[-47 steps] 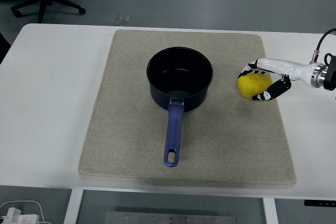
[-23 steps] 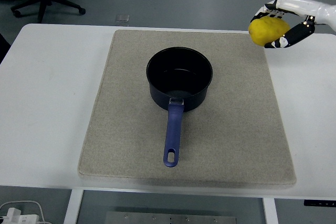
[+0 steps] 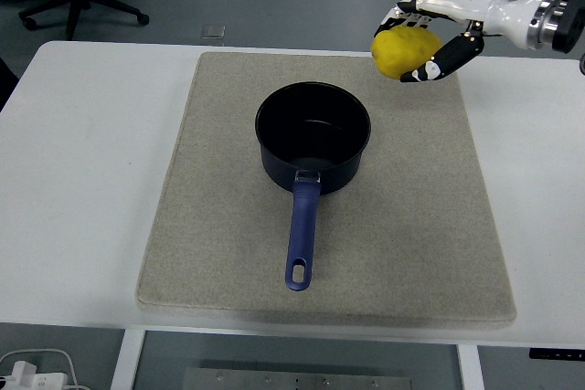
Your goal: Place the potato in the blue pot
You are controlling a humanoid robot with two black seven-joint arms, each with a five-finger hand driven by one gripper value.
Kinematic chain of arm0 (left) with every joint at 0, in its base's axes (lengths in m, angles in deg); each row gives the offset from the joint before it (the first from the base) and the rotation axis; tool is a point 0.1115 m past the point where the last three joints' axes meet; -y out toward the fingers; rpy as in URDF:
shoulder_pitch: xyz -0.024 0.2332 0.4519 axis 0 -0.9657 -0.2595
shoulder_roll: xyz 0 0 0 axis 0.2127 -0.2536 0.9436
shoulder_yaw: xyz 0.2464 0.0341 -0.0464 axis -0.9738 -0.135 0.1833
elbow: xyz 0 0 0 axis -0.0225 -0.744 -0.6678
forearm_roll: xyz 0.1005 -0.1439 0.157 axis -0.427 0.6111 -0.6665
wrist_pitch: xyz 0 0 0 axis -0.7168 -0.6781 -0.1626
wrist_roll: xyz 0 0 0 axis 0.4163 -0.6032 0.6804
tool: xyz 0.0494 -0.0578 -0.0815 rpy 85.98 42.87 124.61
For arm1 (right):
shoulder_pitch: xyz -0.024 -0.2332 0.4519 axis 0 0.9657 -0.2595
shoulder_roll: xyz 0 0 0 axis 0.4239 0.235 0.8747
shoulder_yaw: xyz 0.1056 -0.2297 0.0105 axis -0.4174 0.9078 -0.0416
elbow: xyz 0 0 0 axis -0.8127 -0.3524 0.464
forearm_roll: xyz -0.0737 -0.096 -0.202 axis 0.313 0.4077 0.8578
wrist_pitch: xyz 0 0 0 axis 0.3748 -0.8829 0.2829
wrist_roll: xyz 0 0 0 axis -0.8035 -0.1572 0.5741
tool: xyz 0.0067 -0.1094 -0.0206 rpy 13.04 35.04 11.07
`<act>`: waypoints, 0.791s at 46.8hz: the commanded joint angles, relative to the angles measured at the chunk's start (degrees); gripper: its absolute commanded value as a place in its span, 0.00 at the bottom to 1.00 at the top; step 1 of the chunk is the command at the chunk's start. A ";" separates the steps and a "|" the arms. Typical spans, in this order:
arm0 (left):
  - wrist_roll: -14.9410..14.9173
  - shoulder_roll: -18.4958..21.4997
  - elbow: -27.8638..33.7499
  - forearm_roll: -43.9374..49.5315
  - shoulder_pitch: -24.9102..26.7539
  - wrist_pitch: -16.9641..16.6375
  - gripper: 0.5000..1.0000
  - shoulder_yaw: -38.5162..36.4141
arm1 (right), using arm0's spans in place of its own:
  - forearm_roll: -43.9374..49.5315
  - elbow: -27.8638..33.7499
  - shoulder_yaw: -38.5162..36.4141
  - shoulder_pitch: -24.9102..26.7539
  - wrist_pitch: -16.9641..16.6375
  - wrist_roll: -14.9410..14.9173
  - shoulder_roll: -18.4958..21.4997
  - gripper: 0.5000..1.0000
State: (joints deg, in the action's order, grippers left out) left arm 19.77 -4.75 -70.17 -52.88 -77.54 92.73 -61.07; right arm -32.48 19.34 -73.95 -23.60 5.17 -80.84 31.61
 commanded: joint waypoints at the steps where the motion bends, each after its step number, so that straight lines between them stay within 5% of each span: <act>1: 0.01 0.00 0.00 0.03 0.00 0.03 0.99 -0.05 | -0.64 0.54 0.03 -0.08 0.62 0.01 2.37 0.00; 19: 0.01 0.00 0.00 -0.06 0.00 0.03 0.99 -0.05 | -2.49 4.85 0.56 0.71 1.85 0.01 13.98 0.00; 37: 0.01 0.00 0.00 0.03 0.00 0.03 0.99 -0.05 | -2.75 6.52 0.56 3.97 3.08 0.01 18.29 0.00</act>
State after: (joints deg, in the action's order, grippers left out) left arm 19.78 -4.75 -70.17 -52.88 -77.54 92.75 -61.09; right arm -35.24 25.90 -73.32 -19.77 8.26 -80.83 49.88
